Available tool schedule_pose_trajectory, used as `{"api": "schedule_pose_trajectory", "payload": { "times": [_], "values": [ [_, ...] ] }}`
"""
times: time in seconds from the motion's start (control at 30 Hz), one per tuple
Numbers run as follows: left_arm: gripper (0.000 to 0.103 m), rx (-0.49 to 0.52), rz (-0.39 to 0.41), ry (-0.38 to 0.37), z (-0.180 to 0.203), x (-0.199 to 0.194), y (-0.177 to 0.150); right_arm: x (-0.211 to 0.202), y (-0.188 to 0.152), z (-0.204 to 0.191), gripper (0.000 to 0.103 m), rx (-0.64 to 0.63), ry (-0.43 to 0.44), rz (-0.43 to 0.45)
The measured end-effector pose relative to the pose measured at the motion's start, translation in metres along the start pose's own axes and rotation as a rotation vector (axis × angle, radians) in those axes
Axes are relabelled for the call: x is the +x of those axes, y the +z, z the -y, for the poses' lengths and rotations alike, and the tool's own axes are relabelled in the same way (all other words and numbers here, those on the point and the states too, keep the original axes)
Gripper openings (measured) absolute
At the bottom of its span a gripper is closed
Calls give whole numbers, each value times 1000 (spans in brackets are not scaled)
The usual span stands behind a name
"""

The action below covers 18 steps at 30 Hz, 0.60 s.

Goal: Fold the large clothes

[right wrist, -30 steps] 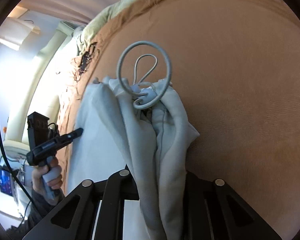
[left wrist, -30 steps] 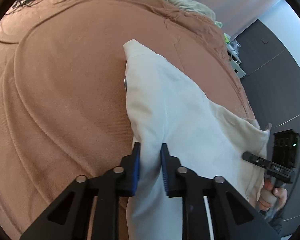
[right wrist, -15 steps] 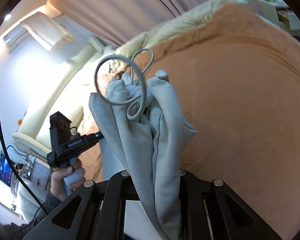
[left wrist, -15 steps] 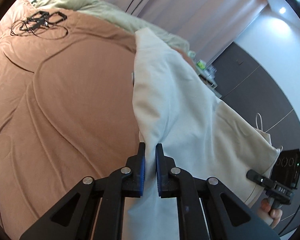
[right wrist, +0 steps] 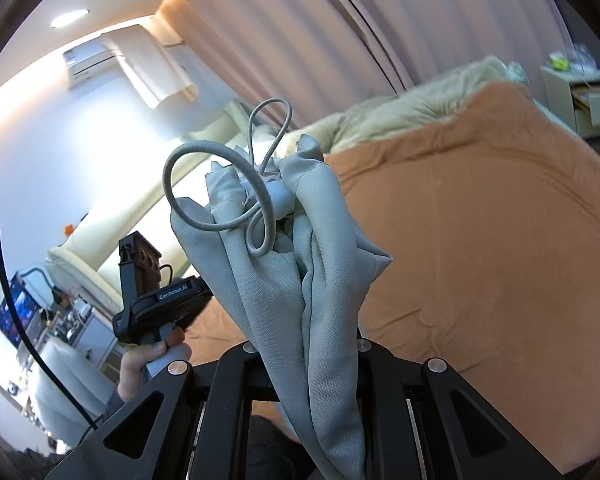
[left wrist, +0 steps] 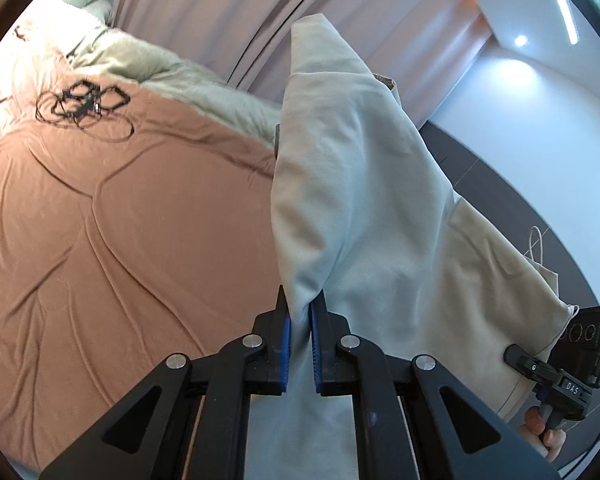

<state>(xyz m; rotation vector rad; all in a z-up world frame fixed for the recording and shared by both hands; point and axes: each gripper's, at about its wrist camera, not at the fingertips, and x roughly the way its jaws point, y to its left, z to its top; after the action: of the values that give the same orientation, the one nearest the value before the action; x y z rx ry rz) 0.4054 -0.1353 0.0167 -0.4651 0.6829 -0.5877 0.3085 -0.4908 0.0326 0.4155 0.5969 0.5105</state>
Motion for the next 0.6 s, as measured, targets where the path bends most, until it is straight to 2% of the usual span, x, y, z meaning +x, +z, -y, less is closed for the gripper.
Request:
{"api": "schedule_pose_trajectory", "payload": {
  "times": [0.17, 0.3, 0.6],
  "values": [
    [10, 21, 88, -7, 13, -63, 10, -25, 3, -48, 14, -63, 37, 36],
    [10, 38, 128, -1, 17, -109, 18, -43, -2, -85, 13, -112, 72, 64],
    [10, 69, 234, 40, 19, -221, 8, -68, -23, -168, 13, -186, 156, 91]
  ]
}}
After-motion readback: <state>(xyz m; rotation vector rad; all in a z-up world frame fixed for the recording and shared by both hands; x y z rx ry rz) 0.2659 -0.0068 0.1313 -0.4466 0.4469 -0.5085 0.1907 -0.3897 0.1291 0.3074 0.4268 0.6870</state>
